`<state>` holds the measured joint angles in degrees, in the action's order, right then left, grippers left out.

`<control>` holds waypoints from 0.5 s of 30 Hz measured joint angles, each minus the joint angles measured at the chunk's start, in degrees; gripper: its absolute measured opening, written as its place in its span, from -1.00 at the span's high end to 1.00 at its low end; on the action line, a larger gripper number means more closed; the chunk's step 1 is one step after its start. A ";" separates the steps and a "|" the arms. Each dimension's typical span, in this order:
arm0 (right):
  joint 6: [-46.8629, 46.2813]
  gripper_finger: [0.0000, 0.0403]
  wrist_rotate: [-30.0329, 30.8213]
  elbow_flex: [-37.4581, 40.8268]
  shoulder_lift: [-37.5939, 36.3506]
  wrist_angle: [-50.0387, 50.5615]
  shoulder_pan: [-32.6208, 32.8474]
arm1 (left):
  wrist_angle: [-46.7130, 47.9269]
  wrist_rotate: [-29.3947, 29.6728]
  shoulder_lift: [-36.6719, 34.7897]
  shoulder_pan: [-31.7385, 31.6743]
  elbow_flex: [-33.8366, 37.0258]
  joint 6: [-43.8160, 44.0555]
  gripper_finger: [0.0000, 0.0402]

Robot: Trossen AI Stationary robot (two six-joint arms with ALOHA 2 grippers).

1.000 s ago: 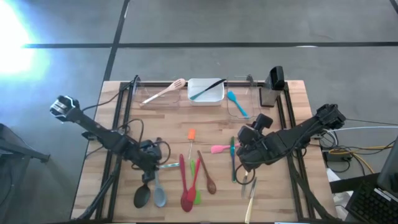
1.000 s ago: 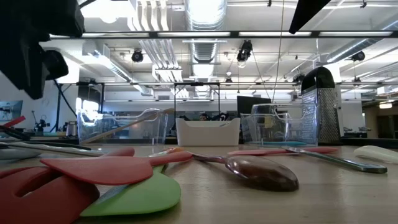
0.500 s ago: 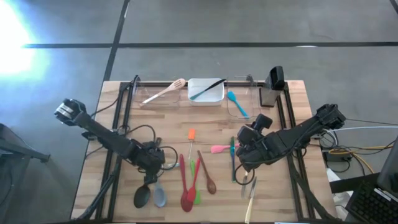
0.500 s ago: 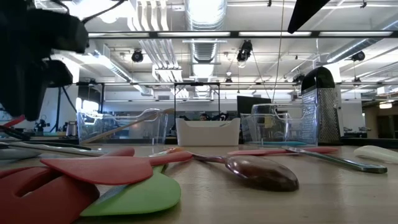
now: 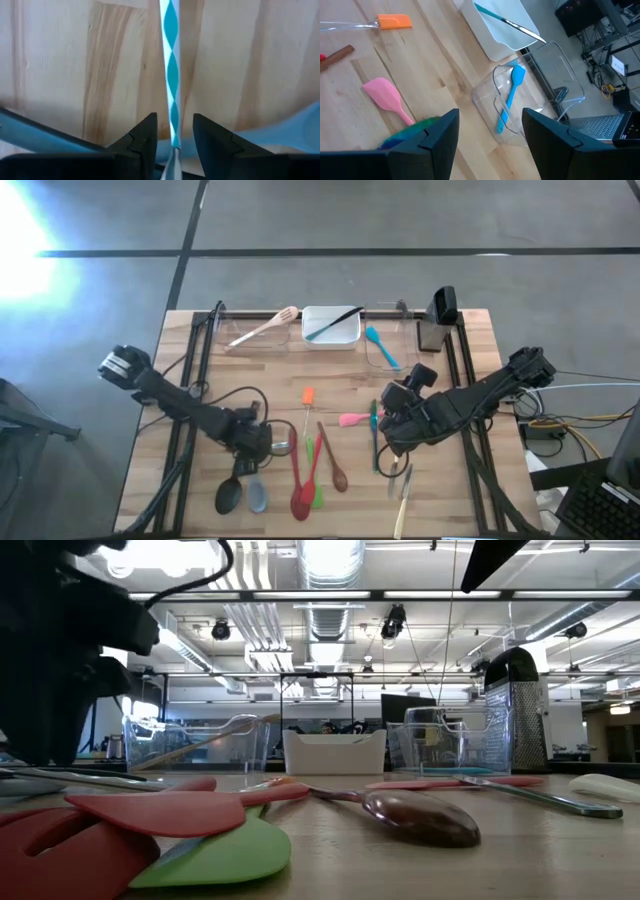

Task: Pick & Place Kitchen Items
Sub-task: Put the white patterned table knife into the white bin

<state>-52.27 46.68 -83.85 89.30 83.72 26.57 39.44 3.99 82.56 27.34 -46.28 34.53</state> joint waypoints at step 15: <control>0.50 -0.04 -0.02 0.00 0.00 -0.15 0.00 | 0.09 -3.19 6.40 -1.87 0.00 -2.75 0.40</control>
<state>-51.77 46.65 -83.85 89.30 83.57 26.57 39.53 0.80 88.95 25.47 -46.28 31.79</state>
